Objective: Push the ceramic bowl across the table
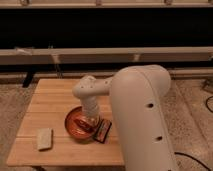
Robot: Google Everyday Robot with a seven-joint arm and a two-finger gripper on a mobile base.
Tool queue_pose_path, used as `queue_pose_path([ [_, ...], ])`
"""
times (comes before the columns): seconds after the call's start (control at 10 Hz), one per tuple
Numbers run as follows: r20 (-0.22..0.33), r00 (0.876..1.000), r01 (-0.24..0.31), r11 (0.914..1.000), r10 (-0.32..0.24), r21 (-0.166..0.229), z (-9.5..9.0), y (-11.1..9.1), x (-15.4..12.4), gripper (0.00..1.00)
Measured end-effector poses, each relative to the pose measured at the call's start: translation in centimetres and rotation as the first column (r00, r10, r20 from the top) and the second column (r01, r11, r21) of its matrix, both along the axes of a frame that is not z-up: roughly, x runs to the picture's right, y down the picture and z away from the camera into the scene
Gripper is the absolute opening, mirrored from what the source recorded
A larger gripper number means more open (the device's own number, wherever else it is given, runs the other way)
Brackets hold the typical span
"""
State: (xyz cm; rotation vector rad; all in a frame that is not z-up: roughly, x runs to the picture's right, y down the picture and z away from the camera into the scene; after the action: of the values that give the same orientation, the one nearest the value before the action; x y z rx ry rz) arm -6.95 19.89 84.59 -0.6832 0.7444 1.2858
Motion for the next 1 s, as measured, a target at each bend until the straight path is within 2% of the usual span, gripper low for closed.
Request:
queue_pose_path([
  [0.2, -0.008, 1.0, -0.011, 0.9999, 0.011, -0.003, 0.0, 0.1, 0.4, 0.0],
  [0.3, -0.028, 0.999, -0.033, 0.9994, 0.033, -0.005, 0.2, 0.1, 1.4, 0.0],
  [0.8, -0.031, 0.999, -0.033, 0.9994, 0.033, -0.005, 0.1, 0.0, 1.6, 0.0],
  [1.0, -0.06, 0.995, -0.079, 0.9969, 0.079, 0.004, 0.0, -0.1, 3.3, 0.0],
])
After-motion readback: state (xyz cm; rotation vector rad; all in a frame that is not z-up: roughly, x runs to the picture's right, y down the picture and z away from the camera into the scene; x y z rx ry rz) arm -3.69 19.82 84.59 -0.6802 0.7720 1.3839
